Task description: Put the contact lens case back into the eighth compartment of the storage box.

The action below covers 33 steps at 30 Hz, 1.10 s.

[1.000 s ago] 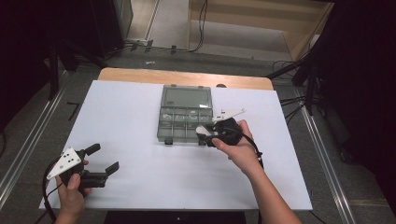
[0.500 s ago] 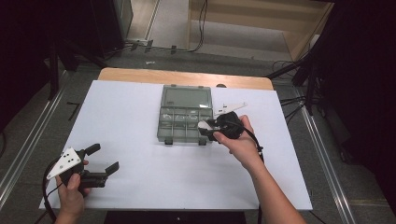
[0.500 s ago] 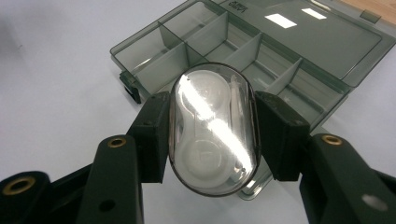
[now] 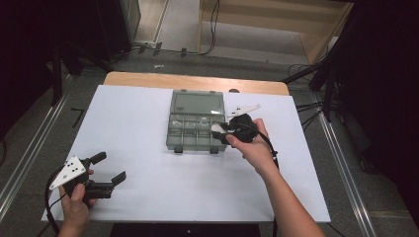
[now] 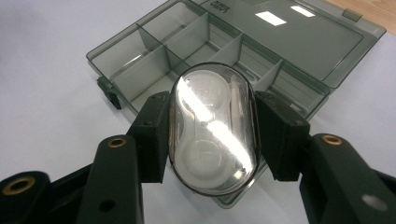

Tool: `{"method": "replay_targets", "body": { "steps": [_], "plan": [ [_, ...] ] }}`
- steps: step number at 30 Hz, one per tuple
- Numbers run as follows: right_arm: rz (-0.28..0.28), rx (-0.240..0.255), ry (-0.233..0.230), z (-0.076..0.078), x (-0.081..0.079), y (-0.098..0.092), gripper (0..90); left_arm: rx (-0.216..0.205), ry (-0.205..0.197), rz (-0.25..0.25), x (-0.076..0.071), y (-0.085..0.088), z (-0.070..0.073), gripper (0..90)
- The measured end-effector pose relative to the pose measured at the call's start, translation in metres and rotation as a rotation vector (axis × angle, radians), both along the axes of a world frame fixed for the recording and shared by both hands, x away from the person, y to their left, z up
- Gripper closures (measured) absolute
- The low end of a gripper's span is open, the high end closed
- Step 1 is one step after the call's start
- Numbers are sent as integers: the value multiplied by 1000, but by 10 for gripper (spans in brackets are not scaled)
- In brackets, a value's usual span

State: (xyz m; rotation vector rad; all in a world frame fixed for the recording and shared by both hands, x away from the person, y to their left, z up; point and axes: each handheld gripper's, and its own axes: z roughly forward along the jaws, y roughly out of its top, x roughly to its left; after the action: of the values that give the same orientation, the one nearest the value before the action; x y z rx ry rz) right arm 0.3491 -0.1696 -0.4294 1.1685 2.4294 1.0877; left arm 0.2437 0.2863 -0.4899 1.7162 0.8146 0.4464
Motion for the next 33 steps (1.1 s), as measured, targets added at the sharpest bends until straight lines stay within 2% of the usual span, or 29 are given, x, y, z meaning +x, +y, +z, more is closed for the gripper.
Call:
{"method": "replay_targets", "body": {
  "steps": [18, 33],
  "plan": [
    [-51, -51, 7, -10, 15, 3, 471, -4, -2, -2, 0, 0, 0, 0],
    [-93, -101, 36, -30, 18, 5, 471, 0, -2, -3, 0, 0, 0, 0]
  ]
}}
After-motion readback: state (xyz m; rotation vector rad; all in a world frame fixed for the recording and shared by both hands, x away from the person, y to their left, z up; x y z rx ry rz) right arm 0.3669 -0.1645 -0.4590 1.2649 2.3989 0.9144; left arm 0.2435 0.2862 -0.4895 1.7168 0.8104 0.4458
